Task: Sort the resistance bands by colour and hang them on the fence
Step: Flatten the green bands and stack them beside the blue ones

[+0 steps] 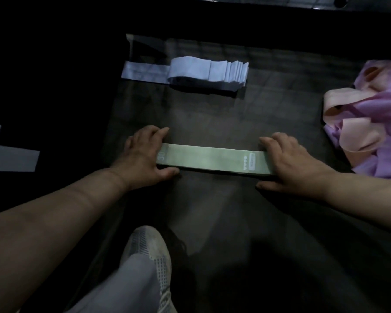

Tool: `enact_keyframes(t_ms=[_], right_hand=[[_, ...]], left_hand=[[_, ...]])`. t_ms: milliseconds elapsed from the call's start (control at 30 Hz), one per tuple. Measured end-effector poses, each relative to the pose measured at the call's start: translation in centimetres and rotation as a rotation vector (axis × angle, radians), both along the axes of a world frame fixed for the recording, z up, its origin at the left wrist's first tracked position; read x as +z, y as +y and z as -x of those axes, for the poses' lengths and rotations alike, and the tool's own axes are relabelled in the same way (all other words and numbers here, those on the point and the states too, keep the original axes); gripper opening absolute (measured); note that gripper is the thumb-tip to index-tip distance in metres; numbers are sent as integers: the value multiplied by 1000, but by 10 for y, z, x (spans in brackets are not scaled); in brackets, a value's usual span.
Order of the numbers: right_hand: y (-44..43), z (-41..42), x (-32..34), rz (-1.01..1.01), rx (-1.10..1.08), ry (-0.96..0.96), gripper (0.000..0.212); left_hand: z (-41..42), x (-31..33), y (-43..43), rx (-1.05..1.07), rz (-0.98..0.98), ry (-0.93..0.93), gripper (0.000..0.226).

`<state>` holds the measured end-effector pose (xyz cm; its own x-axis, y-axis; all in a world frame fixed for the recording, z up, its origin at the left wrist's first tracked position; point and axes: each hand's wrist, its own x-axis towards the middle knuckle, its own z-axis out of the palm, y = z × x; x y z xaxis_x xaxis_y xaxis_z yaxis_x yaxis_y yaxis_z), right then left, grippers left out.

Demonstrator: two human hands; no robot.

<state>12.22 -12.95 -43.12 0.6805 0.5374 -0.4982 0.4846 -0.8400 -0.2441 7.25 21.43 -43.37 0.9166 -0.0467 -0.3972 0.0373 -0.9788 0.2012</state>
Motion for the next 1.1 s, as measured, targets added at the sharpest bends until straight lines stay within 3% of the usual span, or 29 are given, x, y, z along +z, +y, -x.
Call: enact_keyframes(t_ms=[67, 133, 200, 267, 400, 467, 533, 600, 667, 900, 1000, 1100], right_hand=[[-1, 11, 0, -83, -286, 64, 97], [2, 23, -1, -187, -665, 199, 73], [3, 29, -11, -271, -846, 284, 49], [2, 30, -20, -293, -867, 297, 36], [3, 31, -17, -296, -890, 284, 49], [4, 33, -10, -184, -728, 134, 74], [3, 26, -2, -72, -389, -61, 94], [4, 16, 3, -31, -82, -116, 100], [6, 6, 0, 11, 86, -112, 99], [16, -3, -7, -35, 125, -65, 60], [16, -2, -9, -22, 151, -78, 59], [13, -1, -6, -35, 131, -68, 78]], left_hand=[[4, 0, -6, 379, 149, -21, 88], [6, -3, -7, 670, 269, -39, 65], [11, -9, -8, 715, 279, 17, 51], [16, -12, -9, 666, 279, -6, 46], [16, -14, -7, 640, 295, 7, 49], [14, -11, -5, 565, 235, -6, 64], [13, -3, -5, 278, 103, -107, 86], [9, -1, -1, -113, 4, -162, 96], [4, -2, 2, -319, -46, -125, 94], [-7, 1, -3, -399, -66, -73, 70], [-9, 1, -3, -419, -68, -52, 70], [-6, 4, 0, -412, -82, -43, 79]])
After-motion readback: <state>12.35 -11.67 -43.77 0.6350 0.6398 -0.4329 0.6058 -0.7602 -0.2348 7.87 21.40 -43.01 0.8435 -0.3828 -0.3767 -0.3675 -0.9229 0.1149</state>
